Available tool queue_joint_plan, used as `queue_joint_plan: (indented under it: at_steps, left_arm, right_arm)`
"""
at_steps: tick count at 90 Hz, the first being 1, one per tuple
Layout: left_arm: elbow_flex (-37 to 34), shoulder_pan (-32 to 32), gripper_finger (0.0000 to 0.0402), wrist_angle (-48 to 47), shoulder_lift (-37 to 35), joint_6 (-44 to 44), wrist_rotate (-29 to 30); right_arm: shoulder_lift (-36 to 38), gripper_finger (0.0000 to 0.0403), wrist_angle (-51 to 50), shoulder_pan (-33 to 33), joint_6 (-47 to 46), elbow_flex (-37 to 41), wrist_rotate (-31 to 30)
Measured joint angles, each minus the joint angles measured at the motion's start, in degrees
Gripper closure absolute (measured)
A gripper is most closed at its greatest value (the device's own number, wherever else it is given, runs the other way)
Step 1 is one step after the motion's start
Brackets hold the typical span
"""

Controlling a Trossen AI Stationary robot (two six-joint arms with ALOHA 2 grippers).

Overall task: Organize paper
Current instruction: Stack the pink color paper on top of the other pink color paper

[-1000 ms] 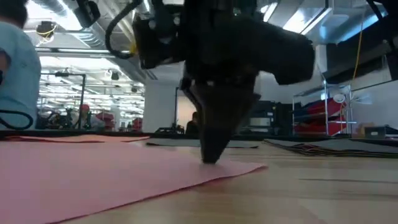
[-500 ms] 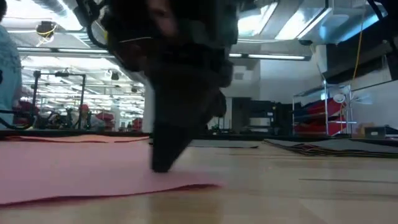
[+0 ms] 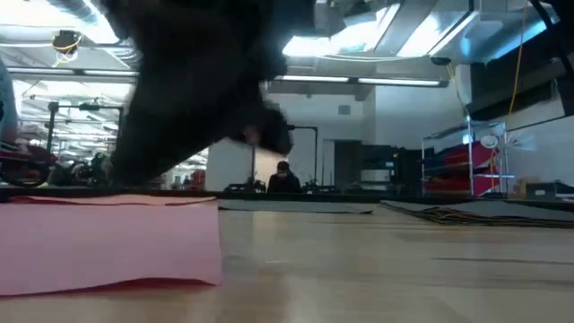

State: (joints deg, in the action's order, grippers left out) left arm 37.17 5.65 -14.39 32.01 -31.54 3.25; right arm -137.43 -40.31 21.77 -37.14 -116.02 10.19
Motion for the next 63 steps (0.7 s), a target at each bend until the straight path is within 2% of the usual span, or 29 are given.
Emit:
queue_joint_plan:
  at_steps: [11,21,38,63]
  left_arm:
    - [0.00,0.00,0.0402,0.02,0.00,0.07,0.00]
    - [0.00,0.00,0.0402,0.01,0.00,0.16,0.17]
    - [0.00,0.00,0.0402,-0.03,0.00,-0.68,0.33]
    - [0.00,0.00,0.0402,-0.01,0.00,-0.76,1.09]
  right_arm:
    - [-0.13,0.0403,-11.33,0.83,4.19,-0.14,-4.44]
    - [-0.41,0.0403,-15.48,1.22,7.23,1.37,-7.49]
    - [0.07,0.0403,-9.89,1.06,7.82,5.17,-5.10]
    - [-0.30,0.0403,-1.66,-1.43,7.82,5.54,-3.02]
